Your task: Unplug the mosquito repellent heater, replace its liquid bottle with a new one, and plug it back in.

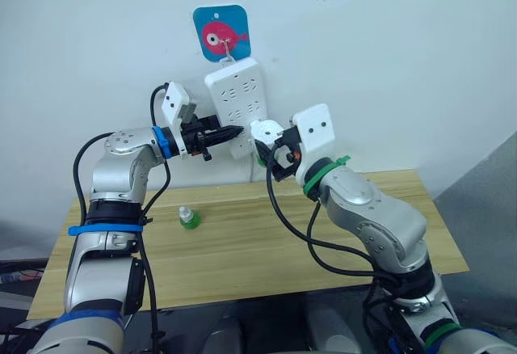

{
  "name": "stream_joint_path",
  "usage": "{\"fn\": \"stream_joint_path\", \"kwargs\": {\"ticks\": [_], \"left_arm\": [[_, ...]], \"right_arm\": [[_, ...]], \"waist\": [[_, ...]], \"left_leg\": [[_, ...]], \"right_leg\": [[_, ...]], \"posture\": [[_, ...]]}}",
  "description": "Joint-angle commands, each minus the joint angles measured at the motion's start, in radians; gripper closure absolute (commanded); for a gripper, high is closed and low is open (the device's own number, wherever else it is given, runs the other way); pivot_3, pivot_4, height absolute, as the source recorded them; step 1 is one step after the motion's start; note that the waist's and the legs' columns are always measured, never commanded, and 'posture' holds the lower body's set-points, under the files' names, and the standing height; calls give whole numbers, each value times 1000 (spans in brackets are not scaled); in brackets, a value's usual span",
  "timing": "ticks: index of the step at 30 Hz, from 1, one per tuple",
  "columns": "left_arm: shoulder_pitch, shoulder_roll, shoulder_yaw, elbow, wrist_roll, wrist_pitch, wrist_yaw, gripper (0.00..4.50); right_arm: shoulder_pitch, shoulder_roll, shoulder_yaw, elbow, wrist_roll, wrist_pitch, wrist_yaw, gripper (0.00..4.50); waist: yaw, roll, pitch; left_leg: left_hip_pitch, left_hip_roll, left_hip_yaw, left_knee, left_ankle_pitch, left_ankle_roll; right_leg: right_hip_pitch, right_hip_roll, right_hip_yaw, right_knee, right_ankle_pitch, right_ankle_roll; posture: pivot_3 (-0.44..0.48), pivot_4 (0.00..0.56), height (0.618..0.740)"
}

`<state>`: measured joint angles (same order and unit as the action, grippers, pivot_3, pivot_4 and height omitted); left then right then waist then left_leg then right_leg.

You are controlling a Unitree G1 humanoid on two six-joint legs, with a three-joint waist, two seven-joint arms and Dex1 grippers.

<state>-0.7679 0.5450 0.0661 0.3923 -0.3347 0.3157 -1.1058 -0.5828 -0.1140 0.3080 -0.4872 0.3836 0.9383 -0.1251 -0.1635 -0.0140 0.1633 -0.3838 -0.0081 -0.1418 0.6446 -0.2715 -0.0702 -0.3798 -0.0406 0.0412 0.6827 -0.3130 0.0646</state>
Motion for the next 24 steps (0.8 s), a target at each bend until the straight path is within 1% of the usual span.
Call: {"fn": "stream_joint_path", "kwargs": {"ticks": [1,10,13,14,16,19,24], "left_arm": [[-4,-8,-32,-45,1,-12,-23,3184],[-8,-9,-32,-38,2,-13,-24,3184],[-8,-9,-32,-37,2,-13,-24,3184],[-8,-9,-32,-37,3,-14,-24,3184],[-8,-11,-30,-37,2,-14,-20,3184],[-8,-12,-28,-32,5,-18,-15,3184],[-12,-8,-26,8,28,-58,-1,3184]], "right_arm": [[-35,33,-4,17,-30,-45,42,0],[-57,73,-2,132,-103,-121,125,0],[-61,88,-11,160,-116,-133,143,610],[-62,91,-14,165,-120,-133,147,1005],[-62,97,-18,166,-127,-127,157,1555],[-57,100,-20,145,-135,-108,166,1533],[-37,78,-42,28,-120,-4,168,1533]], "waist": [[0,0,0],[-1,0,0],[-1,0,0],[-1,0,0],[-1,0,0],[-2,0,0],[-2,0,0]], "left_leg": [[0,0,0,0,0,0],[0,0,0,0,0,0],[0,0,0,0,0,0],[0,0,0,0,0,0],[0,0,0,0,0,-1],[0,0,-1,0,0,-1],[0,0,-1,0,0,-1]], "right_leg": [[0,0,0,0,0,0],[0,0,0,0,0,0],[0,0,0,0,0,0],[0,0,0,0,0,0],[0,0,0,0,0,0],[0,0,0,1,0,0],[0,0,0,0,0,0]], "posture": [[-232,154,734],[-228,154,734],[-227,153,734],[-227,153,734],[-227,153,734],[-228,150,734],[-234,151,734]]}}
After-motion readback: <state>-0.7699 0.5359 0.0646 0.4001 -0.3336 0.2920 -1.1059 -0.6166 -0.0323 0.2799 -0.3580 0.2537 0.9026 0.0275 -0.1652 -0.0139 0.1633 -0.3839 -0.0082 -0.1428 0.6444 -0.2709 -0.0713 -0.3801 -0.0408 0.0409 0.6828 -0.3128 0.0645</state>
